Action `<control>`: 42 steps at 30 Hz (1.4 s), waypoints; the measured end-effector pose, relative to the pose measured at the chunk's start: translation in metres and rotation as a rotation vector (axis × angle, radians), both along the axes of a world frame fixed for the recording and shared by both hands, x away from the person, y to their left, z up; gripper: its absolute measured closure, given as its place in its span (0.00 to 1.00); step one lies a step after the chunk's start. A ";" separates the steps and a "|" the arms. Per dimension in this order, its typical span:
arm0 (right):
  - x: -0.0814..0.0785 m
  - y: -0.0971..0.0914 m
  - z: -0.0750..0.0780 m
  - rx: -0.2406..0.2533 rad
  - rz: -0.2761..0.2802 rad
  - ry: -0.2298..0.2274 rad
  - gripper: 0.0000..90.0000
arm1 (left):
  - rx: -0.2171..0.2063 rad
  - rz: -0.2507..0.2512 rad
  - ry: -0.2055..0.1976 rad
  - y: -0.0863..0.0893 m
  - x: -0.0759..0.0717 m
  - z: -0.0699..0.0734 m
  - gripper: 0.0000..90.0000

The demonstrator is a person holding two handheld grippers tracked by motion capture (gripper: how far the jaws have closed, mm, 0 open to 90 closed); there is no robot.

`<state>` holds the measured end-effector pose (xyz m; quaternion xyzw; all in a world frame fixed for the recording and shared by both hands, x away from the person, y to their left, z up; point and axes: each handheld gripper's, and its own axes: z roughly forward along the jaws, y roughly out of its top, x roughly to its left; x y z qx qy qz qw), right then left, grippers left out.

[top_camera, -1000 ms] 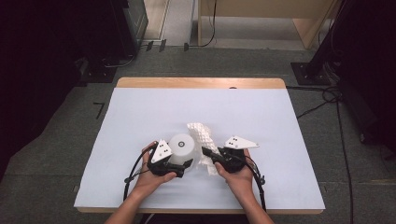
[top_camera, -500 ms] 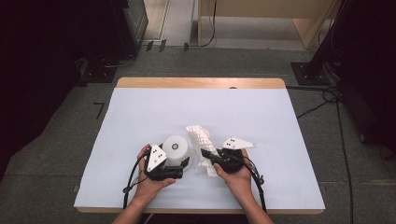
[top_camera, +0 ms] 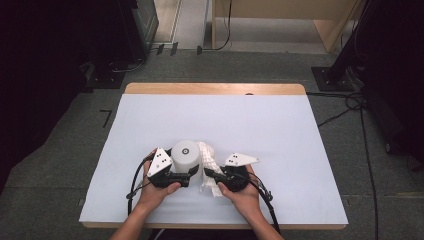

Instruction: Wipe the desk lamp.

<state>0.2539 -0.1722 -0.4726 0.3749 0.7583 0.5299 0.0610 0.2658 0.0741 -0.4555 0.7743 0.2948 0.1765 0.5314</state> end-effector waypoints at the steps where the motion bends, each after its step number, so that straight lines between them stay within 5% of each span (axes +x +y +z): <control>1: -0.001 -0.001 0.004 0.012 -0.001 -0.013 0.88 | 0.006 -0.014 0.007 -0.001 0.000 -0.001 0.10; 7: -0.005 -0.015 0.029 0.068 -0.029 -0.080 0.88 | 0.040 -0.073 0.004 -0.012 0.000 -0.011 0.09; 11: -0.002 -0.016 0.020 0.049 -0.036 -0.056 0.88 | 0.039 -0.077 0.003 -0.013 0.003 -0.012 0.09; 17: 0.003 -0.003 -0.012 -0.034 -0.012 0.040 0.88 | -0.020 -0.052 -0.005 -0.004 0.007 -0.007 0.10; 25: 0.000 -0.016 0.014 0.033 -0.053 -0.054 0.88 | 0.032 -0.003 -0.017 -0.009 0.009 -0.013 0.09; 34: 0.005 -0.027 0.007 0.021 -0.090 -0.032 0.88 | 0.055 0.022 -0.030 -0.010 0.003 -0.017 0.07; 42: 0.009 -0.032 0.009 0.028 -0.104 -0.036 0.88 | 0.009 0.091 -0.048 -0.007 -0.010 -0.017 0.07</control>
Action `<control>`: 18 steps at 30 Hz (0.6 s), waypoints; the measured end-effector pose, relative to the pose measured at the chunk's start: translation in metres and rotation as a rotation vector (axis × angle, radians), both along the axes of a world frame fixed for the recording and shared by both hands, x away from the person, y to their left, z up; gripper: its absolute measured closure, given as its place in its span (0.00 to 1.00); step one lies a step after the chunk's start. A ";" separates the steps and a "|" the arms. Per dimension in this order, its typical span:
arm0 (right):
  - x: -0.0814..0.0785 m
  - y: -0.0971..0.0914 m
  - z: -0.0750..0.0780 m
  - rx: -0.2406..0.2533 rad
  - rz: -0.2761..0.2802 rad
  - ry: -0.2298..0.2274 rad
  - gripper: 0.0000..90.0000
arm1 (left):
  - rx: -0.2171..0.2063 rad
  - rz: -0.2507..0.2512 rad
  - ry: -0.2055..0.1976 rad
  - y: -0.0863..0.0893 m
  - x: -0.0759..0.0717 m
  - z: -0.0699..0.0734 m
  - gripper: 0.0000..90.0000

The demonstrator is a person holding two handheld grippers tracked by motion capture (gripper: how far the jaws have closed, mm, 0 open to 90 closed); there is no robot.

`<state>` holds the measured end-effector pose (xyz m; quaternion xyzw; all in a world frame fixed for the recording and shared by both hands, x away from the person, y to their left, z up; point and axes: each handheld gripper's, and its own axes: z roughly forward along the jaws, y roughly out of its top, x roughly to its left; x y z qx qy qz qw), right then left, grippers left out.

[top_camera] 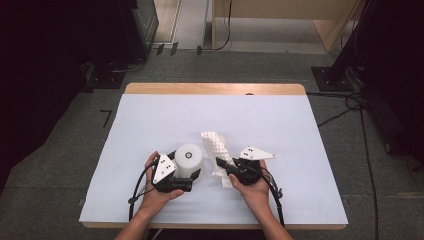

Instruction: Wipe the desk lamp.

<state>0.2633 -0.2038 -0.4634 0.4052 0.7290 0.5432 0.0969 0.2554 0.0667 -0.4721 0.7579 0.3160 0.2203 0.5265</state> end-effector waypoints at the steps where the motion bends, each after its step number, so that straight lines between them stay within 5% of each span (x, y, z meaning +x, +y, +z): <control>1: 0.000 0.000 0.000 0.000 0.001 0.001 0.88 | 0.000 0.006 -0.007 -0.002 0.000 0.000 0.07; 8: 0.000 0.002 -0.001 -0.005 0.006 -0.001 0.88 | 0.008 0.014 -0.016 -0.006 0.005 0.001 0.10; 14: 0.001 0.000 0.000 0.000 -0.001 0.000 0.88 | 0.011 0.029 0.027 0.023 0.012 0.014 0.10; 18: 0.001 0.002 0.000 0.000 0.004 0.000 0.88 | 0.093 0.059 0.002 0.037 0.012 0.021 0.10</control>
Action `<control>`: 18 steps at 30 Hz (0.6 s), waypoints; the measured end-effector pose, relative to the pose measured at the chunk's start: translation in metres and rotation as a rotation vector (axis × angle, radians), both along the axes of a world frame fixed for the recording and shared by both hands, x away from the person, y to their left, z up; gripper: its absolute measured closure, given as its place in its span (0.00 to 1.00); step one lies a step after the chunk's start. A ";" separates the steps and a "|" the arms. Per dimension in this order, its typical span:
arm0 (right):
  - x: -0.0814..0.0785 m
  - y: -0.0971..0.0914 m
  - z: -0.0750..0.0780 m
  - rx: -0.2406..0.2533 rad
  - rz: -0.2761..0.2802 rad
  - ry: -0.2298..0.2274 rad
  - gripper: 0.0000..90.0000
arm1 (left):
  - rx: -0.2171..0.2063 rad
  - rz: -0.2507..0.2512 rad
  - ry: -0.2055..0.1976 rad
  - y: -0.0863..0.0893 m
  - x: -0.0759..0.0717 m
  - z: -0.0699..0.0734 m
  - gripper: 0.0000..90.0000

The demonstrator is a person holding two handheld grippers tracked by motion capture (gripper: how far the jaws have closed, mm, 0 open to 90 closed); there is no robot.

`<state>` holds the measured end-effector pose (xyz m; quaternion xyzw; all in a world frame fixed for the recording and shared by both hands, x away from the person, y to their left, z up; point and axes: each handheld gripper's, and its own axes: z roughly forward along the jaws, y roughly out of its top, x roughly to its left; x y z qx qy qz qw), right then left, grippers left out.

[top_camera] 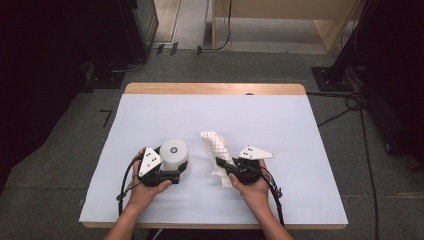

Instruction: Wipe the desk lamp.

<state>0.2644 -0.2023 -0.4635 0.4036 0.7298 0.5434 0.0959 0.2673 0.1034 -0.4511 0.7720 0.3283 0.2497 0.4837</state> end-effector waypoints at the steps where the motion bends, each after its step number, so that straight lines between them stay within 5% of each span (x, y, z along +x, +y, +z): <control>1: 0.000 0.000 0.000 0.001 0.000 0.003 0.88 | 0.020 -0.005 0.011 0.001 0.001 0.000 0.10; 7: 0.000 0.001 0.000 -0.004 0.004 -0.005 0.88 | 0.061 -0.034 0.004 -0.010 0.003 -0.003 0.10; 14: -0.002 -0.003 0.011 0.030 -0.003 -0.017 0.88 | 0.051 -0.040 -0.029 -0.029 0.006 -0.005 0.10; 18: -0.008 -0.006 0.027 0.018 -0.012 -0.081 0.88 | 0.072 -0.086 -0.034 -0.041 0.007 -0.003 0.10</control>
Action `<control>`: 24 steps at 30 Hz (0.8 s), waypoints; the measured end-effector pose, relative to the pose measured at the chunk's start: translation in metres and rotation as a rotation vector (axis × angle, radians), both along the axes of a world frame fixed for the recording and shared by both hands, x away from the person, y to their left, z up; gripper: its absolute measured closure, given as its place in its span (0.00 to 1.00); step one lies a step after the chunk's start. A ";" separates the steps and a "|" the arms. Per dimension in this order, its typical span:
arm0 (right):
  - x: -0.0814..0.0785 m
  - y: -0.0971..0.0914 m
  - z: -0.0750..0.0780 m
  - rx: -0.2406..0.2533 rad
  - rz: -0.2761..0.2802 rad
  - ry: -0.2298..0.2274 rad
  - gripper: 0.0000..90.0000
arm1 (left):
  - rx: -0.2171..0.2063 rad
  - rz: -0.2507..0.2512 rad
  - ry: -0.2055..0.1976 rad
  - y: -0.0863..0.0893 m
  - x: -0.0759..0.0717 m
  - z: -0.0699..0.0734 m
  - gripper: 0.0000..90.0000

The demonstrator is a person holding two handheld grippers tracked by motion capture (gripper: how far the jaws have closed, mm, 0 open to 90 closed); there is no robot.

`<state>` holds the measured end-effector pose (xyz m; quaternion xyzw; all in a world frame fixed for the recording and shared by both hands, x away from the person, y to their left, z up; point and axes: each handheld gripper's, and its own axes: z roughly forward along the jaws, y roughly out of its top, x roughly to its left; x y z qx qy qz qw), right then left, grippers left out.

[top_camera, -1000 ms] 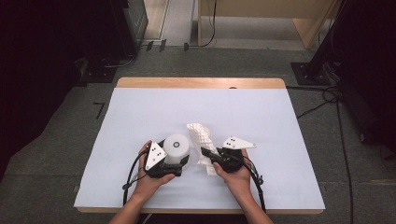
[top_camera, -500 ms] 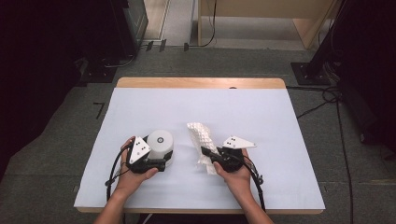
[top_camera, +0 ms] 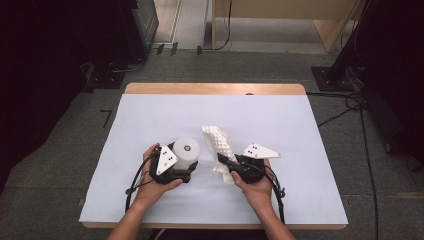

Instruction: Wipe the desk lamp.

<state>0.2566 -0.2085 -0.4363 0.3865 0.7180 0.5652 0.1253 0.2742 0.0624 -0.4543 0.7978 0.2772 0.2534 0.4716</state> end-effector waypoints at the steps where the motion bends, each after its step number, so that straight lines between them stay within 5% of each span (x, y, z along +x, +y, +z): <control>1: -0.002 -0.001 0.005 0.004 0.000 -0.011 0.88 | 0.006 -0.011 -0.008 -0.004 -0.001 0.000 0.10; 5: -0.004 -0.003 0.018 0.031 0.016 -0.028 0.88 | 0.062 -0.070 -0.038 -0.025 -0.007 0.002 0.10; 10: -0.004 0.003 0.018 0.024 0.032 0.021 0.88 | 0.136 -0.152 -0.056 -0.047 -0.012 0.006 0.10; 16: -0.012 0.018 0.027 0.057 0.102 0.064 0.89 | 0.155 -0.159 -0.074 -0.054 -0.015 0.005 0.10; 20: -0.009 0.020 0.030 0.152 0.140 0.141 0.90 | 0.152 -0.164 -0.075 -0.054 -0.017 0.005 0.10; 24: -0.001 0.014 0.022 0.151 0.085 0.155 0.90 | 0.136 -0.169 -0.068 -0.051 -0.016 0.005 0.10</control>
